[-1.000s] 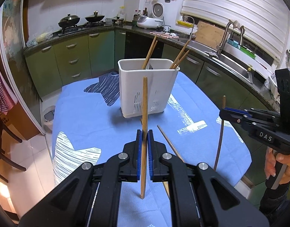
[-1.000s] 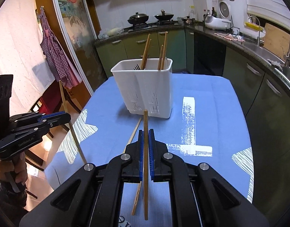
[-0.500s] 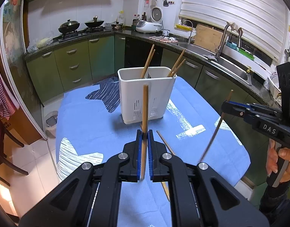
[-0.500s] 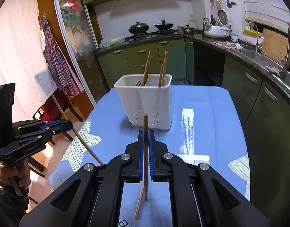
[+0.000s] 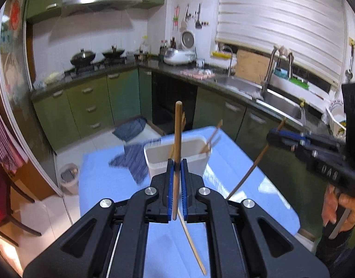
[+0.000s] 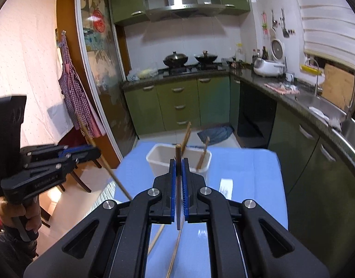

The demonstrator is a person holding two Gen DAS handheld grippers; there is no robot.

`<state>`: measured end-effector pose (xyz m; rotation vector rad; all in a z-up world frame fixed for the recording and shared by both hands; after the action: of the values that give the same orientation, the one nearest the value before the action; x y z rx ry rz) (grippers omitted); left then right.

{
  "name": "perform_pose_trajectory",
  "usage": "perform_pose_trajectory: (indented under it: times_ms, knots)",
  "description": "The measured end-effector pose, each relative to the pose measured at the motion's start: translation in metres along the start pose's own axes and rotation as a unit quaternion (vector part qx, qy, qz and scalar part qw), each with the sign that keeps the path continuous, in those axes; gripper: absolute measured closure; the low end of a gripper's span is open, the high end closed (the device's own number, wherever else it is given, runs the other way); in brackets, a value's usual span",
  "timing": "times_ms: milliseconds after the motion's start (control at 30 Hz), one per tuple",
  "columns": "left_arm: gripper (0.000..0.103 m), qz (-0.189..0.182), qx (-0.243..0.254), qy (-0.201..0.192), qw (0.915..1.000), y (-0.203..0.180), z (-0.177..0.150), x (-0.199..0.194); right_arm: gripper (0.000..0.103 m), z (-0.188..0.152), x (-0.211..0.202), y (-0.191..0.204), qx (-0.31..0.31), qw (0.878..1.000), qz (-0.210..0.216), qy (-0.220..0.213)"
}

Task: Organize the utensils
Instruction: 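Lift both held chopsticks and carry them above the white basket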

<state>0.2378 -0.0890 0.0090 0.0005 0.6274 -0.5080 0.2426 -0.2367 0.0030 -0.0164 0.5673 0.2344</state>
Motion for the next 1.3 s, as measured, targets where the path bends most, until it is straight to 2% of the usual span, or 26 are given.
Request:
perform_pose_trajectory:
  times_ms: [267, 433, 600, 733, 833, 967, 1100, 1233, 1300]
  knots:
    - [0.097, 0.016, 0.005, -0.064, 0.9978, 0.005, 0.075, 0.0, 0.097, 0.036, 0.003, 0.006, -0.014, 1.0, 0.001, -0.012]
    - [0.097, 0.033, -0.011, -0.078, 0.9963, 0.022, 0.091, 0.026, 0.097, 0.038, 0.01, 0.006, -0.016, 1.0, 0.004, -0.006]
    - [0.097, 0.041, -0.023, -0.065, 0.9968, 0.038, 0.083, 0.057, 0.097, 0.036, 0.017, 0.001, -0.015, 1.0, 0.002, -0.001]
    - [0.097, 0.043, -0.025, -0.03, 0.9983, 0.046, 0.063, 0.081, 0.097, 0.042, 0.022, 0.002, -0.013, 1.0, 0.001, -0.001]
    - [0.088, 0.043, -0.025, -0.011, 0.9987, 0.048, 0.046, 0.09, 0.097, 0.048, 0.023, 0.003, -0.012, 1.0, 0.002, -0.005]
    - [0.087, 0.04, -0.035, -0.003, 0.9986, 0.054, 0.03, 0.083, 0.097, 0.064, 0.021, 0.008, -0.006, 1.0, 0.006, -0.02]
    - [0.086, 0.038, -0.035, -0.006, 0.9986, 0.056, 0.02, 0.066, 0.097, 0.093, 0.012, 0.009, 0.009, 0.999, 0.005, -0.054]
    - [0.075, 0.036, -0.026, -0.007, 0.999, 0.049, 0.007, 0.05, 0.097, 0.127, 0.013, 0.003, 0.028, 0.996, -0.011, -0.085]
    - [0.075, 0.038, -0.02, -0.007, 0.9991, 0.045, 0.001, 0.043, 0.097, 0.138, 0.02, -0.001, 0.037, 0.995, -0.014, -0.09]
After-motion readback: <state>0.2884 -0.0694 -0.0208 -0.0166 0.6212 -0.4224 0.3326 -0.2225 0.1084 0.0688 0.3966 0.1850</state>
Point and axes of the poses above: each gripper's, at about its wrist camera, not at the fingertips, and x roughly the way its jaws point, y to its left, z to its top, the point moved 10 cm from there along x, roughly the way its jaws point, and after that the axes turned 12 degrees about -z, right-handed, at the moved point
